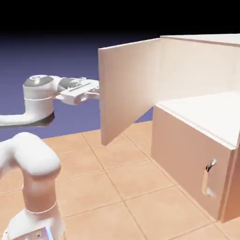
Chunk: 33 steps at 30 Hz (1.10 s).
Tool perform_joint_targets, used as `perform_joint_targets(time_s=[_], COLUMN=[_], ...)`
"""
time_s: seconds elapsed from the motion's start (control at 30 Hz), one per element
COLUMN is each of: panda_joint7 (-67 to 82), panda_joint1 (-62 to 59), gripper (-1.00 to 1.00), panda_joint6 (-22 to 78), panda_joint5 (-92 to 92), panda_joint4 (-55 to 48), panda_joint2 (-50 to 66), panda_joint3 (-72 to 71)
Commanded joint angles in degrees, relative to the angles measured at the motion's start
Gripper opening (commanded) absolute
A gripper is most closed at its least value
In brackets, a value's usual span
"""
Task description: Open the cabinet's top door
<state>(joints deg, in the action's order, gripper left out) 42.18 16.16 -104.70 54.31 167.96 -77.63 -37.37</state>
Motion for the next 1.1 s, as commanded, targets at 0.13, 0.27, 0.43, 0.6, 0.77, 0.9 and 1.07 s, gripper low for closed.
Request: perform_joint_targets(time_s=[0.13,0.27,0.43,0.6,0.77,0.9,1.07], panda_joint7=[-1.0,-1.6,-1.8,-1.2,0.1,1.6,4.0], panda_joint1=[-3.6,-9.3,-18.0,-27.2,-36.6,-43.9,-52.6], gripper=[-1.00,-1.00,-1.00,-1.00,-1.00,-1.00,-1.00], panda_joint6=[9.6,17.3,25.7,33.3,40.2,45.6,52.0], panda_joint5=[-9.0,-14.9,-20.0,-23.7,-26.5,-28.1,-29.4], panda_joint4=[-7.9,-16.1,-26.4,-36.8,-47.2,-55.5,-65.9], panda_joint2=[5.3,9.2,12.4,13.7,13.6,12.7,11.0], panda_joint3=[-10.4,-18.3,-26.5,-33.4,-39.0,-42.7,-46.3])
